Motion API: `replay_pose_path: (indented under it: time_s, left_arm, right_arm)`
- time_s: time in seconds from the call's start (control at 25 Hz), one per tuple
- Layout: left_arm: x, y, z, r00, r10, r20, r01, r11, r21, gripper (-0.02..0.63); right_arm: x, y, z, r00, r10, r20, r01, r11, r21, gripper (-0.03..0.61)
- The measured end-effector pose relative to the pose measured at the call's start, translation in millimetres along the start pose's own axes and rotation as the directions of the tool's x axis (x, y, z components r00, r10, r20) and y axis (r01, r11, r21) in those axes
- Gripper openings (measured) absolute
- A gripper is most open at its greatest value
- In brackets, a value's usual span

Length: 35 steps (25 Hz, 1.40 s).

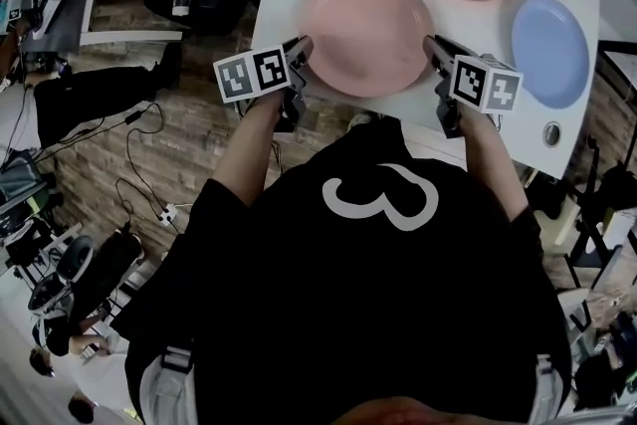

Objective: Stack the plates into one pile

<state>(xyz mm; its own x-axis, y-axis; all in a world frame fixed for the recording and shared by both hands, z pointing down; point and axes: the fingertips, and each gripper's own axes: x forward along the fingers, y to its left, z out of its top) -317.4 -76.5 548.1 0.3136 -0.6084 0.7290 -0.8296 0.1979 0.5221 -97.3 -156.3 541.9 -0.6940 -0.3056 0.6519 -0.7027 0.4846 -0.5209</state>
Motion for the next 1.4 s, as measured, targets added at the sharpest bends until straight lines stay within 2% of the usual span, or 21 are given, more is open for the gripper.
replay_pose_path:
  time_s: [0.28,0.56,0.92,1.12,1.4]
  left_arm:
    - [0,-2,5,0.999,0.004,-0.034,-0.003,1.0,0.014,0.051]
    - [-7,-20,10,0.998,-0.046,-0.035,0.048,0.997,0.06,0.048]
    - [-18,-68,31,0.991,-0.134,-0.006,0.133,0.979,0.153,0.046]
    - [-20,-97,41,0.985,-0.175,0.009,0.169,0.965,0.2,0.046]
    - [-22,-143,51,0.977,-0.211,0.035,0.197,0.953,0.229,0.046]
  right_arm:
    - [-6,2,1,0.999,-0.035,0.034,0.034,0.999,0.037,0.066]
    - [-32,7,3,0.99,-0.099,0.102,0.095,0.995,0.042,0.061]
    - [-82,8,17,0.959,-0.183,0.216,0.176,0.983,0.054,0.058]
    - [-110,5,32,0.937,-0.208,0.28,0.203,0.978,0.046,0.057]
    - [-153,-6,52,0.912,-0.222,0.344,0.228,0.973,0.022,0.057]
